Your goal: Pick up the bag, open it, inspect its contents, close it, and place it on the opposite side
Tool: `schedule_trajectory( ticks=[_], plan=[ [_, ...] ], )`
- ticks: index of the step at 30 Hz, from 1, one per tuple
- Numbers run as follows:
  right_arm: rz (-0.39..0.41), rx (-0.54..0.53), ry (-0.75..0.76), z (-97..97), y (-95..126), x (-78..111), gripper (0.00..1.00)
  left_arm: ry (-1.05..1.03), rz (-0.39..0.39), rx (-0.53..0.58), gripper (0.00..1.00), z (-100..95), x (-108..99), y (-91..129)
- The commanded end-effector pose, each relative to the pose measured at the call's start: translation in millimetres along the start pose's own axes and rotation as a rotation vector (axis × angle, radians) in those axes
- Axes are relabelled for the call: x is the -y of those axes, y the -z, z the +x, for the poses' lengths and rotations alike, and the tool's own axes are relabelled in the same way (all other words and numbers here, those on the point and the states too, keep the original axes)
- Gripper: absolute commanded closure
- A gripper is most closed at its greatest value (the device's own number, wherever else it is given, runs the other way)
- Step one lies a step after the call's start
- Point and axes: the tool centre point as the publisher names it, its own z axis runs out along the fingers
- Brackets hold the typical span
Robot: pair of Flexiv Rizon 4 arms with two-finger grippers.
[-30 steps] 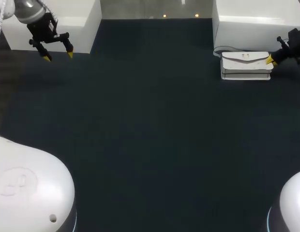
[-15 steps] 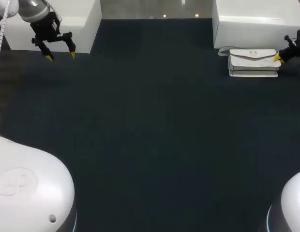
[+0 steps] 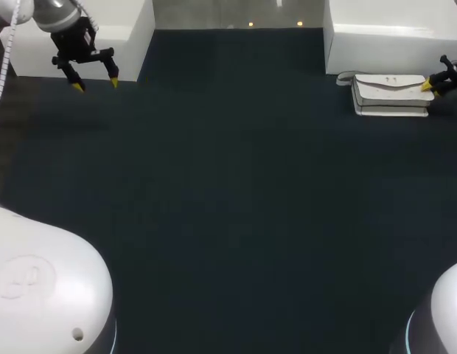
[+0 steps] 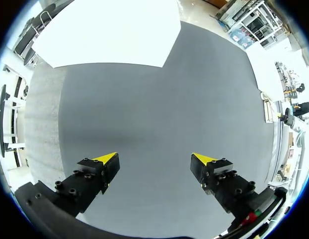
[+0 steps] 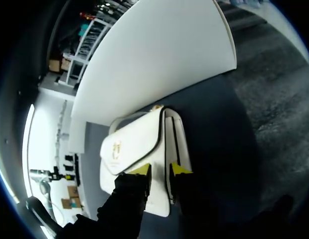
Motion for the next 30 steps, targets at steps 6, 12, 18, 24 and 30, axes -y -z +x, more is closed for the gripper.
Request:
schedule_trajectory(
  ticks=[6,12,18,24,30],
  plan=[
    [0.389,0.059,-0.012,3.2,12.2,4.7,0.0,-0.015,-0.001,-0.001,0.0,2.4,3.0,0.4],
    [0.34,0.12,0.004,19.3,44.5,17.9,0.0,-0.028,0.013,-0.007,0.0,3.0,2.7,3.2],
    [0.32,0.219,0.035,45.1,62.6,37.9,0.0,-0.031,0.027,-0.001,0.0,4.3,1.5,7.7],
    [0.311,0.322,0.013,66.6,60.3,58.6,0.0,-0.012,0.027,0.025,0.0,4.3,1.5,11.2],
    [0.289,0.408,0.016,89.5,51.3,86.8,0.0,0.012,0.021,0.062,0.0,2.9,1.3,13.0]
  ],
)
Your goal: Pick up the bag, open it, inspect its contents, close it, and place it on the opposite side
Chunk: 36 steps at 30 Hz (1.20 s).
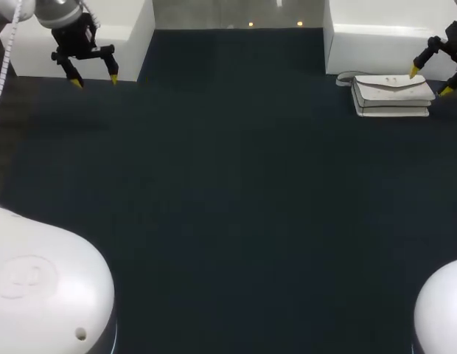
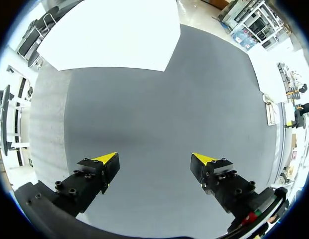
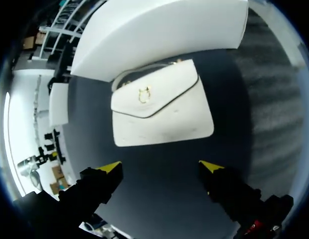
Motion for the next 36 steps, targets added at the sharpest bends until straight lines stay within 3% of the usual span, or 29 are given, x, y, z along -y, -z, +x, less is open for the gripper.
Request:
schedule_trajectory(
  ticks=[1,14,21,26,36],
  plan=[
    [-0.053,0.147,-0.004,19.5,-5.9,21.1,0.0,0.008,-0.002,0.026,0.0,1.8,-1.4,3.3],
    [-0.084,0.287,0.013,63.5,-18.7,61.8,0.0,0.022,0.004,0.058,0.0,-1.6,-1.8,3.6],
    [-0.156,0.336,-0.001,85.2,-25.1,76.9,0.0,0.022,0.004,0.058,0.0,-1.6,-1.8,3.6],
    [-0.234,0.349,0.022,95.7,-30.4,82.0,0.0,0.022,0.004,0.058,0.0,-1.6,-1.8,3.6],
    [-0.268,0.355,0.07,103.8,-30.5,78.4,0.0,0.022,0.004,0.058,0.0,-1.6,-1.8,3.6]
  ],
)
